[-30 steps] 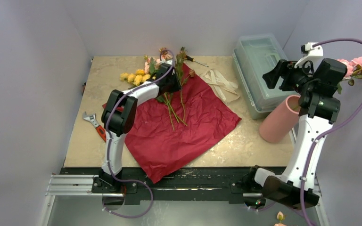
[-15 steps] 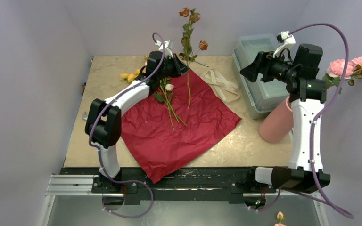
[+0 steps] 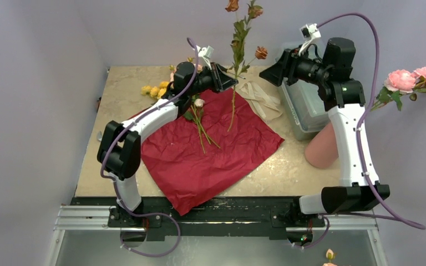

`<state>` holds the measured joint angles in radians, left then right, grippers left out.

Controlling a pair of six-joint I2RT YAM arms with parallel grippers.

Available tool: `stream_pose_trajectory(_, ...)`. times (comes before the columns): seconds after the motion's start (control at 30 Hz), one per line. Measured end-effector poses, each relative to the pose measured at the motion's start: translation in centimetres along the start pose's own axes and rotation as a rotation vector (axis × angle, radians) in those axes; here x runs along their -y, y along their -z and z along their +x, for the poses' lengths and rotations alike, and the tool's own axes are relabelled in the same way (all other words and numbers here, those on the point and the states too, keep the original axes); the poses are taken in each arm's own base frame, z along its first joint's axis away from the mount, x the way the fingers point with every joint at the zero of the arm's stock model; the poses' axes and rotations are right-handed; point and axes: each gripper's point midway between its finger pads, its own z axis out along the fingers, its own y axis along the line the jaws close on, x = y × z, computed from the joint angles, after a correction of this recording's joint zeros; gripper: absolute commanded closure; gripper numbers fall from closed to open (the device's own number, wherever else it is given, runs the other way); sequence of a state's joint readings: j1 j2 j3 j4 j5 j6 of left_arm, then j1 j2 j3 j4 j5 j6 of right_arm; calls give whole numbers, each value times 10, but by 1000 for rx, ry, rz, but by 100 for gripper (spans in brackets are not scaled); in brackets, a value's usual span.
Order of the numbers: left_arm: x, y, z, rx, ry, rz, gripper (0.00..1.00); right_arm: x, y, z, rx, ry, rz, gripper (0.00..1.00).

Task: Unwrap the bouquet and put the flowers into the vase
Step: Pick up the fake flower from the wrapping paper, then insert the fake flower into the vase.

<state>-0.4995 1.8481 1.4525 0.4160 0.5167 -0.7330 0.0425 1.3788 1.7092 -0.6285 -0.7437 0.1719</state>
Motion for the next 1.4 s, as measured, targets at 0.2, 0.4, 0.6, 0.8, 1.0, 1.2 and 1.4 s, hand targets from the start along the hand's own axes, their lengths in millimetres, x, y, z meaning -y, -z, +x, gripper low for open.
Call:
stream_pose_trajectory(0.2, 36, -7, 25, -59, -114, 52, 100, -20, -19, -23, 46, 31, -49, 37)
stream_pose_trajectory(0.4, 58, -9, 34, -72, -199, 90, 100, -8, -28, -32, 69, -4, 15, 36)
stream_pose_trajectory(0.6, 77, -5, 25, -42, -282, 119, 100, 8, -29, -35, 92, -48, 106, 33)
stream_pose_trajectory(0.8, 107, -3, 29, -32, -374, 175, 100, 9, -29, -37, 103, -84, 121, 44)
stream_pose_trajectory(1.0, 122, -2, 36, -36, -424, 207, 100, 1, -28, -40, 112, -99, 85, 100)
stream_pose_trajectory(1.2, 122, -1, 32, -25, -445, 196, 13, -11, -17, -45, 128, -72, 71, 100)
stream_pose_trajectory(1.4, 113, 2, 39, -63, -434, 164, 0, -35, 20, -53, 186, 17, 82, 100)
